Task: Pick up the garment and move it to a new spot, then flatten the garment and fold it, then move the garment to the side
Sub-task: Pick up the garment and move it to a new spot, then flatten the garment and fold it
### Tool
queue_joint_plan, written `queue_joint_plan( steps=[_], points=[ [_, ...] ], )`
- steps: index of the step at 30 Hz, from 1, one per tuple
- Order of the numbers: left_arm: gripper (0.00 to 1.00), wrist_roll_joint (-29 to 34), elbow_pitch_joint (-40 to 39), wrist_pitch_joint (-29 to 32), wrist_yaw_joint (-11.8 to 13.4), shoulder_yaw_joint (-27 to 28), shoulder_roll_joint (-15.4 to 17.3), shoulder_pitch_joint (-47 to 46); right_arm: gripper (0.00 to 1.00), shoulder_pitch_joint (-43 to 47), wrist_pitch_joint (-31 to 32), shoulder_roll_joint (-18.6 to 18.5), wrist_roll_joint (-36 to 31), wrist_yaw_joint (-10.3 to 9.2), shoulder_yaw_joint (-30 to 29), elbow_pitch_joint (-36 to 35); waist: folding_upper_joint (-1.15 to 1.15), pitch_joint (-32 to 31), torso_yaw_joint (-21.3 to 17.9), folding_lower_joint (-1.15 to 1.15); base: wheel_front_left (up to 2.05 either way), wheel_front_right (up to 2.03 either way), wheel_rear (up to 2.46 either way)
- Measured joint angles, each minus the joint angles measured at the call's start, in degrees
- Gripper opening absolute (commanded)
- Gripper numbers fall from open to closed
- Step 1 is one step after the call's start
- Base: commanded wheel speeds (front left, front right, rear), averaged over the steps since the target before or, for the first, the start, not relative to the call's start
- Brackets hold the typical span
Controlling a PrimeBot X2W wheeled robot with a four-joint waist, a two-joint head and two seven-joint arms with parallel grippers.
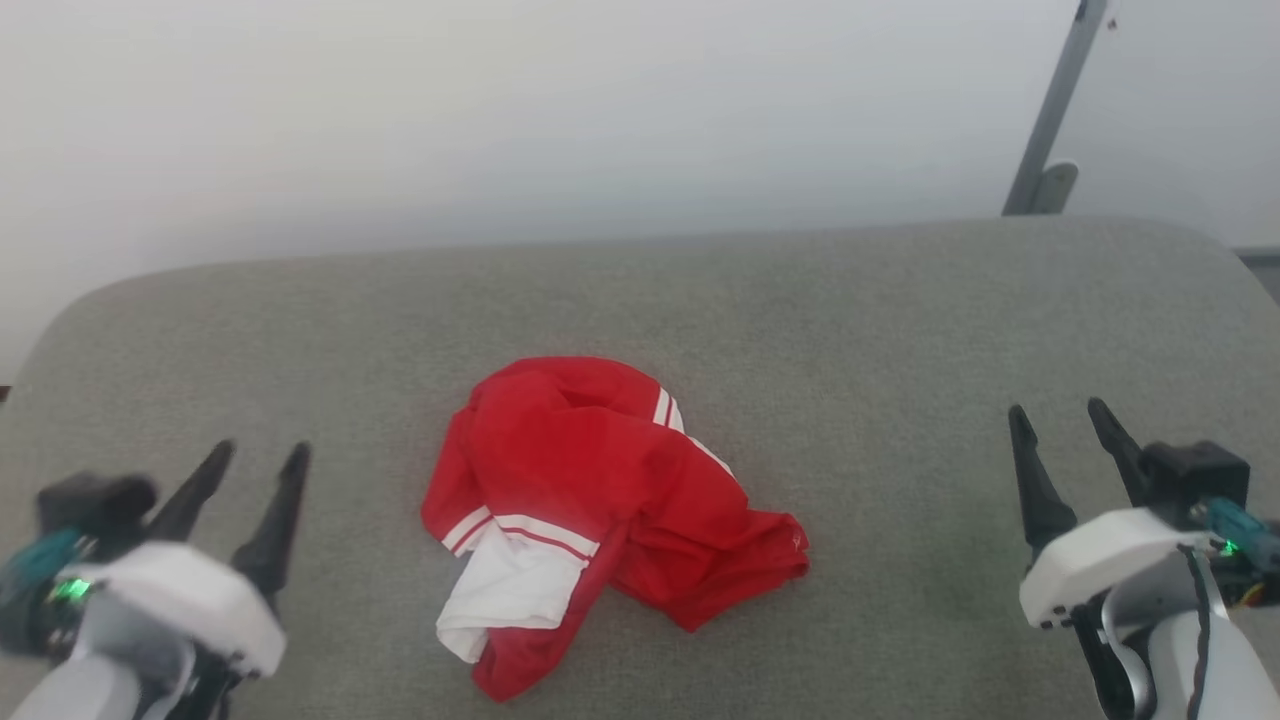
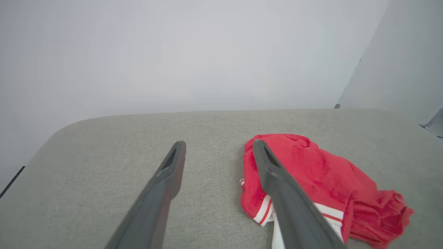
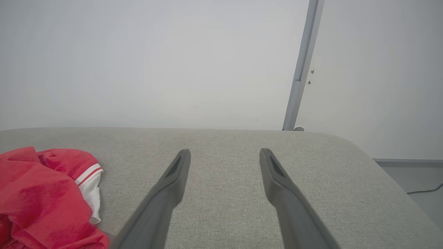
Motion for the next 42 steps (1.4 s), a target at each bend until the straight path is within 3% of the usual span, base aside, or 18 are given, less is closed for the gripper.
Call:
queue_joint_plan(
  steps=[10,20,30,42],
  points=[
    [1.0,-3.76,1.32,-7.13,-0.58,6.44,1.44,9.43,1.0,2.76,-0.19,0.43,-0.03,0.0,-1.6,-0.65,0.0,-1.11,1.73,0.0,0.0,0.0,0.0],
    [1.0,-4.09,0.77,-8.23,-0.89,7.53,0.71,11.23,1.0,3.62,0.9,0.8,0.19,0.0,-0.46,-1.87,0.0,-1.14,3.12,0.0,0.0,0.0,0.0],
    [1.0,-3.48,0.29,-7.88,-1.83,5.64,-0.25,9.63,1.0,0.59,6.76,-2.07,6.01,0.0,7.66,-0.19,0.0,-0.19,7.14,0.0,0.0,0.0,0.0],
    [1.0,-2.44,0.03,-6.88,-2.81,2.43,-2.57,5.22,1.0,-7.93,17.17,-7.14,11.11,0.0,15.8,8.46,0.0,3.38,14.35,0.0,0.0,0.0,0.0]
  ],
)
